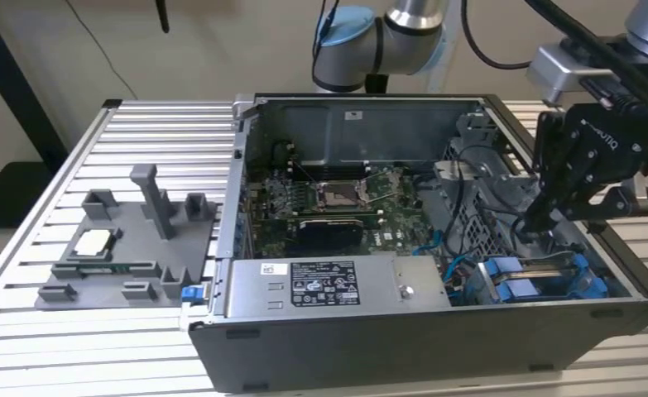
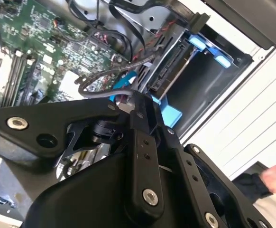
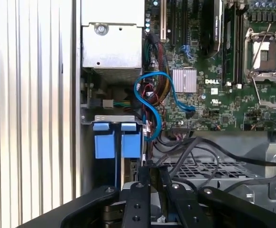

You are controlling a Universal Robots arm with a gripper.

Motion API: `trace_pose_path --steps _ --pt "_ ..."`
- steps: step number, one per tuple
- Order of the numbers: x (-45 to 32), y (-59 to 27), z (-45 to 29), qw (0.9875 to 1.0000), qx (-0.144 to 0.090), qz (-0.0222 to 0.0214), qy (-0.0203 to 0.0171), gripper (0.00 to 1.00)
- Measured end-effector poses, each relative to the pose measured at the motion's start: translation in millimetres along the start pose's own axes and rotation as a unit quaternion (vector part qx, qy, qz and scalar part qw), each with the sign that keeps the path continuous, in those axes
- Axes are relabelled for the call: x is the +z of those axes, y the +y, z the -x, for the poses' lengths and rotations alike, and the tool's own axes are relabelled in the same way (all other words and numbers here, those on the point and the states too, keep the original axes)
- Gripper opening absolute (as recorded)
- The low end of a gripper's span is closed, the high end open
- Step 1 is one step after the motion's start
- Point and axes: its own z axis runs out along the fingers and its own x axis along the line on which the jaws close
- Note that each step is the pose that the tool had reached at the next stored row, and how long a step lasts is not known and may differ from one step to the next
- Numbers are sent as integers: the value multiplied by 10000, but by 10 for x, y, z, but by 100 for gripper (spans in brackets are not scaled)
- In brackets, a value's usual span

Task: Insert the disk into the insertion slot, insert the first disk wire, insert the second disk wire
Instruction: 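Insert the first disk wire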

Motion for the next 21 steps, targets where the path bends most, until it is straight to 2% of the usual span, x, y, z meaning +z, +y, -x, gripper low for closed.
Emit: trace_pose_path --steps 3,4,7,11,13,21 --pt "17 -4 -7 10000 3 -4 98 19" --pt "25 -5 -7 9999 4 -9 110 19" --pt "51 -6 -9 9999 3 -45 112 19" --pt "90 -14 -10 9999 -1 -122 114 19" --pt "108 -20 -11 9998 -1 -146 113 19" --pt "124 -21 -12 9998 -1 -148 114 19"
